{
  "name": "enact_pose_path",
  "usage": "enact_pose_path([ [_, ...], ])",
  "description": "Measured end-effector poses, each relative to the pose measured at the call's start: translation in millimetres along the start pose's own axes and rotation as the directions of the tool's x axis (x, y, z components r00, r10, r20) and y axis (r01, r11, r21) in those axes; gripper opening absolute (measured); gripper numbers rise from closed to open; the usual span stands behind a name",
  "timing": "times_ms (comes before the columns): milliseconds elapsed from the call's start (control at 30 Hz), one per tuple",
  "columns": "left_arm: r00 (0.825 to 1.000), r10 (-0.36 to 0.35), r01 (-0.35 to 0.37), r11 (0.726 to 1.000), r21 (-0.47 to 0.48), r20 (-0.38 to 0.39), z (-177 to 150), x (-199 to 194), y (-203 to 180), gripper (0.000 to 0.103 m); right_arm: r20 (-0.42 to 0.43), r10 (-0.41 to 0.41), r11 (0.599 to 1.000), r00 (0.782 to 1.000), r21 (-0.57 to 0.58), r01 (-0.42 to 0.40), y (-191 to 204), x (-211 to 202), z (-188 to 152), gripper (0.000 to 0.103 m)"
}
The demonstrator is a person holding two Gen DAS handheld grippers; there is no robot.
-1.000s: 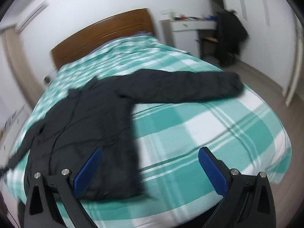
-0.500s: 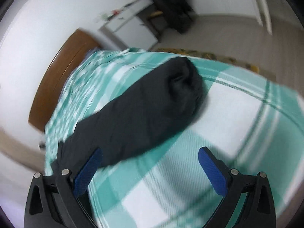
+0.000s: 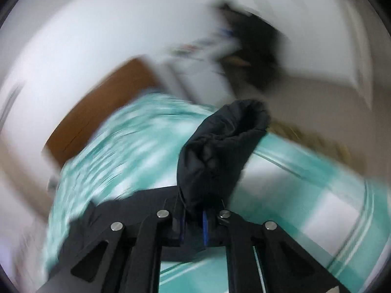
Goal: Fold large clothes
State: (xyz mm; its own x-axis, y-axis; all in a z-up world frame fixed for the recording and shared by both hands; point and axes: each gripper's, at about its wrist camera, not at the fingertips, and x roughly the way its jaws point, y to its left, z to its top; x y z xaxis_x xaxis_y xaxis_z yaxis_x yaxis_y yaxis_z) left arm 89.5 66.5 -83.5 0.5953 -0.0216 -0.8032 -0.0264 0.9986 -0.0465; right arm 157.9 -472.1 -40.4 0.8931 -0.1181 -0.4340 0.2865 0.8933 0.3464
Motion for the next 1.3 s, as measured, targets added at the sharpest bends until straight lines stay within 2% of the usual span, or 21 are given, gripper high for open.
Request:
enact_pose_path([
  [100, 0.999, -0.032, 0.032, 0.999, -0.034, -0.001, 1.3, 1.3, 0.9, 0.101, -0.025, 0.141, 0.967, 0.99, -0.21, -0.144, 94.5, -14.6, -10.3, 0.009],
  [200, 0.999, -0.043, 0.043, 0.998, -0.046, 0.014, 0.6, -2.3, 2.7, 0.101, -0.115, 0.25, 0.887, 0.961, -0.372, -0.275, 183.2, -11.6, -48.1, 0.009],
  [300, 1.0, -0.026, 0.027, 0.999, -0.041, 0.014, -1.8, -2.0, 7.3, 0.101, -0.196, 0.275, 0.82, 0.941, -0.464, -0.336, 236.5, 3.0, -97.7, 0.011],
  [367, 1.0, -0.014, 0.014, 0.999, -0.051, -0.001, -4.1, 1.6, 13.5, 0.101, -0.257, 0.277, 0.8, 0.926, -0.473, -0.37, 251.6, 13.5, -131.7, 0.013],
  [400, 1.0, -0.011, 0.01, 0.998, -0.057, -0.008, -4.6, 3.2, 15.9, 0.101, -0.292, 0.282, 0.793, 0.914, -0.465, -0.393, 256.8, 21.9, -146.6, 0.027],
  [433, 1.0, -0.009, 0.008, 0.998, -0.066, -0.019, -4.9, 5.7, 18.3, 0.101, -0.345, 0.289, 0.788, 0.893, -0.445, -0.426, 260.2, 31.2, -163.3, 0.058],
  [500, 0.999, -0.014, 0.011, 0.997, -0.081, -0.037, -4.2, 11.1, 20.8, 0.101, -0.455, 0.297, 0.791, 0.84, -0.376, -0.483, 260.5, 43.3, -196.2, 0.089],
  [600, 0.995, -0.074, 0.067, 0.992, -0.107, -0.06, 1.7, 19.7, 17.3, 0.101, -0.494, 0.307, 0.79, 0.814, -0.345, -0.507, 249.5, 30.5, -221.3, 0.089],
  [667, 0.976, -0.209, 0.2, 0.97, -0.139, -0.058, 11.9, 26.4, 9.4, 0.101, -0.472, 0.314, 0.798, 0.823, -0.339, -0.499, 237.8, 3.8, -231.4, 0.089],
  [700, 0.954, -0.294, 0.283, 0.947, -0.153, -0.055, 19.3, 31.4, 3.2, 0.101, -0.459, 0.312, 0.807, 0.832, -0.334, -0.487, 226.9, -8.0, -231.8, 0.089],
  [733, 0.921, -0.386, 0.373, 0.913, -0.167, -0.055, 29.6, 39.4, -6.3, 0.101, -0.447, 0.304, 0.817, 0.841, -0.331, -0.472, 211.8, -22.5, -232.1, 0.089],
  [833, 0.837, -0.538, 0.521, 0.839, -0.161, -0.098, 67.4, 77.5, -44.4, 0.101, -0.423, 0.277, 0.852, 0.863, -0.307, -0.424, 176.5, -53.4, -233.5, 0.089],
  [900, 0.825, -0.548, 0.532, 0.835, -0.14, -0.137, 92.3, 110.2, -74.3, 0.101, -0.41, 0.263, 0.877, 0.874, -0.277, -0.394, 152.3, -65.9, -230.0, 0.089],
  [967, 0.822, -0.537, 0.522, 0.844, -0.127, -0.189, 109.6, 142.5, -102.3, 0.101, -0.396, 0.252, 0.897, 0.883, -0.245, -0.367, 133.1, -74.6, -226.1, 0.089],
  [1000, 0.834, -0.505, 0.492, 0.863, -0.116, -0.221, 116.3, 158.5, -118.4, 0.097, -0.392, 0.247, 0.905, 0.886, -0.232, -0.356, 124.7, -77.8, -224.6, 0.089],
  [1033, 0.842, -0.485, 0.473, 0.874, -0.106, -0.235, 119.7, 167.4, -128.5, 0.068, -0.388, 0.242, 0.91, 0.889, -0.226, -0.346, 119.5, -79.4, -223.5, 0.089],
  [1100, 0.851, -0.447, 0.444, 0.893, -0.08, -0.275, 126.6, 180.0, -147.8, 0.022, -0.379, 0.223, 0.922, 0.898, -0.218, -0.321, 107.1, -83.7, -222.8, 0.089],
  [1133, 0.859, -0.433, 0.43, 0.9, -0.073, -0.273, 135.7, 180.6, -154.5, 0.012, -0.374, 0.215, 0.926, 0.902, -0.215, -0.31, 102.8, -84.4, -221.7, 0.089],
  [1167, 0.866, -0.425, 0.423, 0.904, -0.064, -0.265, 143.4, 178.1, -154.8, 0.011, -0.367, 0.208, 0.931, 0.907, -0.211, -0.299, 97.7, -88.7, -222.7, 0.089],
  [1233, 0.908, -0.369, 0.374, 0.927, -0.014, -0.198, 174.6, 166.0, -154.6, 0.009, -0.349, 0.202, 0.937, 0.915, -0.202, -0.284, 87.9, -90.8, -215.6, 0.089],
  [1300, 0.933, -0.333, 0.338, 0.941, 0.011, -0.137, 198.3, 158.2, -146.4, 0.009, -0.335, 0.198, 0.942, 0.921, -0.194, -0.273, 77.9, -91.5, -209.3, 0.089],
])
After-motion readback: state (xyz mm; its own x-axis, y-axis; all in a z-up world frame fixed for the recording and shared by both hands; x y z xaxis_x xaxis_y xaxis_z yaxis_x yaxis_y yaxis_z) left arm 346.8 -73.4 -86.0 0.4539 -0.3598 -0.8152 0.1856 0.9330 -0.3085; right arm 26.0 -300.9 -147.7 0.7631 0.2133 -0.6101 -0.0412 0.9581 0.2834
